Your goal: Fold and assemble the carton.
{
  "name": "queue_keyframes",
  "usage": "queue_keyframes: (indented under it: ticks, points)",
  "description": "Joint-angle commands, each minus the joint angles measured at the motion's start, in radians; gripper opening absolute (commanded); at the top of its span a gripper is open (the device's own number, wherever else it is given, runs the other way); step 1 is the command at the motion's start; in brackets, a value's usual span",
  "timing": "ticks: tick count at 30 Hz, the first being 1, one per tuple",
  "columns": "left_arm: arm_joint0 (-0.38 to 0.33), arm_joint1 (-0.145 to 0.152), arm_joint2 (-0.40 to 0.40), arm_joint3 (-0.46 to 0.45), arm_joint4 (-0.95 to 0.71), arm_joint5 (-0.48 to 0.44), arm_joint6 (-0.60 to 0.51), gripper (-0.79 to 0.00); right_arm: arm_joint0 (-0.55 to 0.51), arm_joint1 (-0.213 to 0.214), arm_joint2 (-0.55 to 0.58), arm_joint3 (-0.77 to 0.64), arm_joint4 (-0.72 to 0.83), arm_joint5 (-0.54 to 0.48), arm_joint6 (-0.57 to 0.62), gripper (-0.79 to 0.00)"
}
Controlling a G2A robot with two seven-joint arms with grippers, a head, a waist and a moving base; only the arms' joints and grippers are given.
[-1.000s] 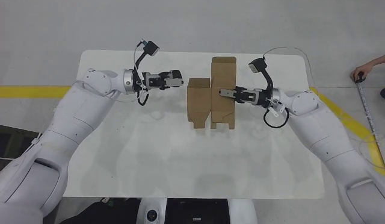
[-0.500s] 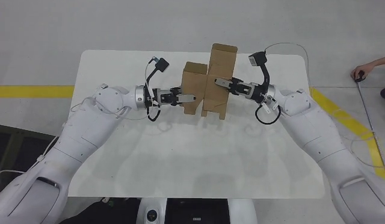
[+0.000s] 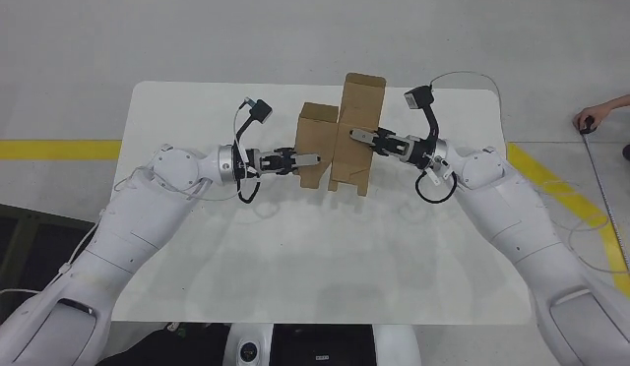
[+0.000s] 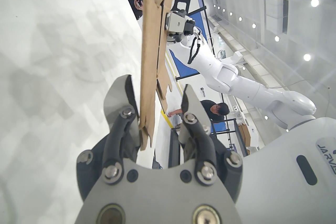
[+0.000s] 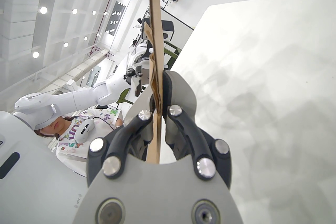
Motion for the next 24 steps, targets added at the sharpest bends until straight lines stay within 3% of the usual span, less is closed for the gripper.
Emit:
queue_keyframes:
  ticks: [1, 5, 7, 8, 11, 16, 20, 22, 24]
  points:
    - [0.003, -0.002, -0.004, 0.001, -0.001, 0.007, -0.003, -0.785, -0.001, -0.002, 0.003, 0.002, -0.001, 0.003, 0.005, -0.785]
    - [0.007, -0.004, -0.014, 0.004, -0.007, 0.019, -0.008, -0.785, -0.004, -0.008, 0.008, 0.001, 0.007, 0.008, 0.014, -0.785]
    - [0.006, -0.005, -0.019, 0.008, -0.009, 0.031, -0.015, -0.785, -0.006, -0.011, 0.01, -0.002, 0.02, 0.01, 0.025, -0.437]
    - [0.005, -0.006, -0.02, 0.013, -0.014, 0.046, -0.025, -0.785, -0.006, -0.012, 0.012, -0.001, 0.025, 0.008, 0.03, 0.0]
    - [-0.013, -0.005, -0.026, 0.025, -0.041, 0.095, -0.11, -0.785, -0.002, -0.016, 0.022, -0.006, 0.043, -0.036, 0.055, 0.0]
    - [-0.061, -0.004, -0.047, 0.094, -0.062, 0.106, -0.241, -0.785, 0.02, -0.007, 0.046, 0.03, 0.047, -0.018, 0.161, 0.0]
    - [-0.104, -0.008, -0.048, 0.14, -0.096, 0.098, -0.361, -0.785, 0.026, 0.015, 0.064, 0.009, 0.002, 0.041, 0.22, 0.0]
    - [-0.126, -0.013, -0.035, 0.163, -0.161, 0.128, -0.499, -0.785, 0.017, 0.03, 0.068, -0.035, -0.006, 0.066, 0.245, 0.0]
    - [-0.15, -0.017, -0.025, 0.148, -0.214, 0.188, -0.558, -0.785, 0.002, 0.049, 0.053, -0.116, 0.004, 0.108, 0.288, 0.0]
